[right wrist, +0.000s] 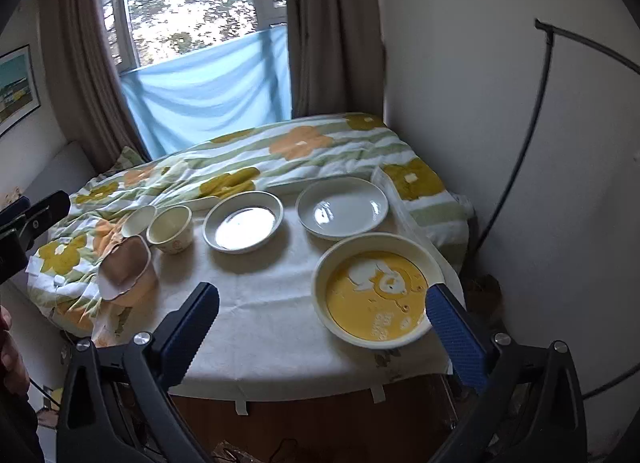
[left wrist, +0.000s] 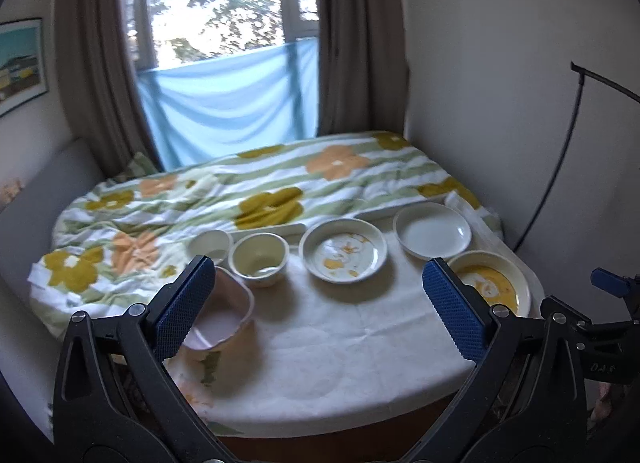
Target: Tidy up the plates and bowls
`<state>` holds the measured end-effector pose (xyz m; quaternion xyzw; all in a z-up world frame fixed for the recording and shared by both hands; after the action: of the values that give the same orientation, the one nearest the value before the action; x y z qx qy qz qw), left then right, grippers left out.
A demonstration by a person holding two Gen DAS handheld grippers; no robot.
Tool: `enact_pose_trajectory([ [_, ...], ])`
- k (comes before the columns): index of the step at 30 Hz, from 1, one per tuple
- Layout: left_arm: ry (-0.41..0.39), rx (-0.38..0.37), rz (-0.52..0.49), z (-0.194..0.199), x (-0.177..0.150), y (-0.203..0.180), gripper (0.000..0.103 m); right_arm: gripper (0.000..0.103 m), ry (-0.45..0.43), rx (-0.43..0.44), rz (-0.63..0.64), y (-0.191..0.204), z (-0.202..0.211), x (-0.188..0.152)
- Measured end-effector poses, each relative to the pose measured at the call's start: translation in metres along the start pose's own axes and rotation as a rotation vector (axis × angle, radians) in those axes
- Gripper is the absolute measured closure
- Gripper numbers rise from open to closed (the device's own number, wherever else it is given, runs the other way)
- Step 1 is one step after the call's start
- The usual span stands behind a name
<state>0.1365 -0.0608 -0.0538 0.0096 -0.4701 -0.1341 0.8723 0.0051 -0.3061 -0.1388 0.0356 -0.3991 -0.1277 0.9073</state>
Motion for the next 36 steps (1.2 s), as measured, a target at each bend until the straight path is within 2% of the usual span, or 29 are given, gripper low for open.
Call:
enact_pose_trajectory([
  [7,0.148,-0.217,-0.134,-0.086,-0.013,-0.094,0.0,0.0,0.095,-0.067,-0.181,-0.073,-0.029,-0.029],
  [11,0.263,-0.336,-0.177,-0.149,-0.03,-0.149,0.0,0.0,0.121,-0.032,-0.24,-0.111,-0.055,-0.042],
  [14,0.342,-0.396,-0.205,-0.191,-0.045,-0.18,0.003,0.001,0.167,0.031,-0.317,-0.134,-0.084,-0.05],
  [17,0.45,-0.464,-0.233,-0.228,-0.064,-0.205,0.01,0.02,0.217,0.086,-0.391,-0.156,-0.113,-0.057],
  [19,0.527,-0.48,-0.257,-0.252,-0.076,-0.218,0.031,0.029,0.243,0.115,-0.424,-0.166,-0.128,-0.06],
  [22,0.621,-0.52,-0.267,-0.278,-0.091,-0.232,0.049,0.04,0.272,0.16,-0.465,-0.178,-0.147,-0.061],
  [23,0.642,-0.532,-0.274,-0.285,-0.096,-0.237,0.05,0.043,0.285,0.162,-0.475,-0.181,-0.152,-0.062],
  [26,0.671,-0.554,-0.296,-0.297,-0.105,-0.248,0.053,0.055,0.299,0.174,-0.485,-0.19,-0.162,-0.06],
  [28,0.686,-0.57,-0.307,-0.303,-0.11,-0.254,0.068,0.064,0.303,0.182,-0.479,-0.192,-0.166,-0.059],
  [29,0.694,-0.575,-0.314,-0.305,-0.112,-0.256,0.07,0.069,0.307,0.18,-0.473,-0.192,-0.168,-0.059],
  [34,0.712,-0.594,-0.316,-0.309,-0.118,-0.264,0.086,0.079,0.315,0.168,-0.468,-0.198,-0.176,-0.059],
  [36,0.719,-0.608,-0.317,-0.309,-0.12,-0.268,0.087,0.086,0.317,0.159,-0.465,-0.202,-0.178,-0.06],
])
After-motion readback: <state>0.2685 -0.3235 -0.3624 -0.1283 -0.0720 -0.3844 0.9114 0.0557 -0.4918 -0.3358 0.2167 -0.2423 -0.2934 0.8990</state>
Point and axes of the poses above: each gripper's, at about its wrist camera, not at the fingertips, and z roughly against the way its jaws point, y to its left, x to its top, the point moved 5 cm from there along -z, roughly the way its jaws point, and after that the axes turned 8 degrees about x, right-handed, at the moved point
